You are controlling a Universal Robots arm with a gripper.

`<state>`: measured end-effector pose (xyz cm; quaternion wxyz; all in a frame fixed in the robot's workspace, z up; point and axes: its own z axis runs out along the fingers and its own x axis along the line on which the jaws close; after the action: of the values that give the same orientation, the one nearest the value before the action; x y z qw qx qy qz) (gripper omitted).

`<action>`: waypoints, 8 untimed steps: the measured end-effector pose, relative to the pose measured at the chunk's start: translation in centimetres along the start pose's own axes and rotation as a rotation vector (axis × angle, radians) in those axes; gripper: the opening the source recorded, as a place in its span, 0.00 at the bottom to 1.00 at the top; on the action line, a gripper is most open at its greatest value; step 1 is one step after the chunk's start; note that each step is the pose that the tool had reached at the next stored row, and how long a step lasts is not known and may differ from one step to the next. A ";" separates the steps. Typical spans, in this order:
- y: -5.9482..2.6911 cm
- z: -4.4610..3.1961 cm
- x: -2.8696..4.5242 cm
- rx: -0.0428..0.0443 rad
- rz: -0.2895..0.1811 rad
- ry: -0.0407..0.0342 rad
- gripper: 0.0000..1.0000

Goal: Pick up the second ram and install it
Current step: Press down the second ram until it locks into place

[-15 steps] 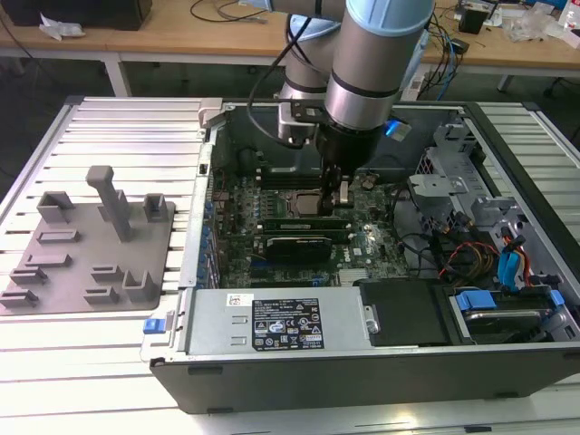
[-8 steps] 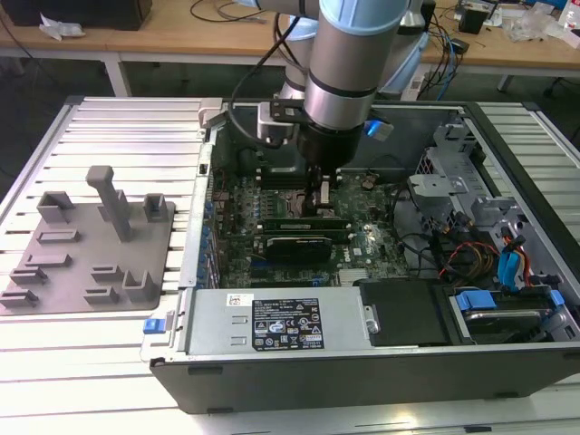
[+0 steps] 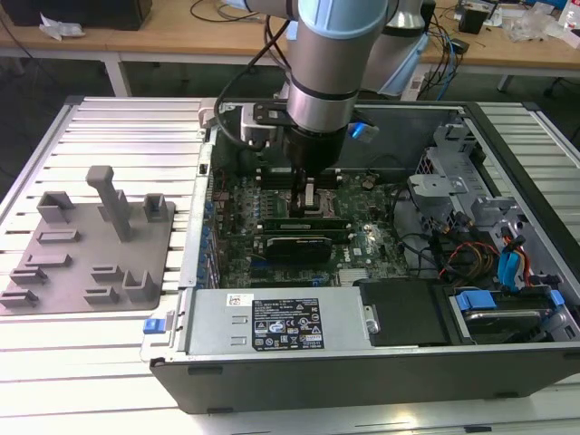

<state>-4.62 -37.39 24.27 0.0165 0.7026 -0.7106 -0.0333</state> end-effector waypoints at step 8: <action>0.32 1.02 -0.23 0.0000 0.000 -0.0007 0.08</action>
<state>-5.01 -37.13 23.28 0.0163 0.7025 -0.7107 -0.0335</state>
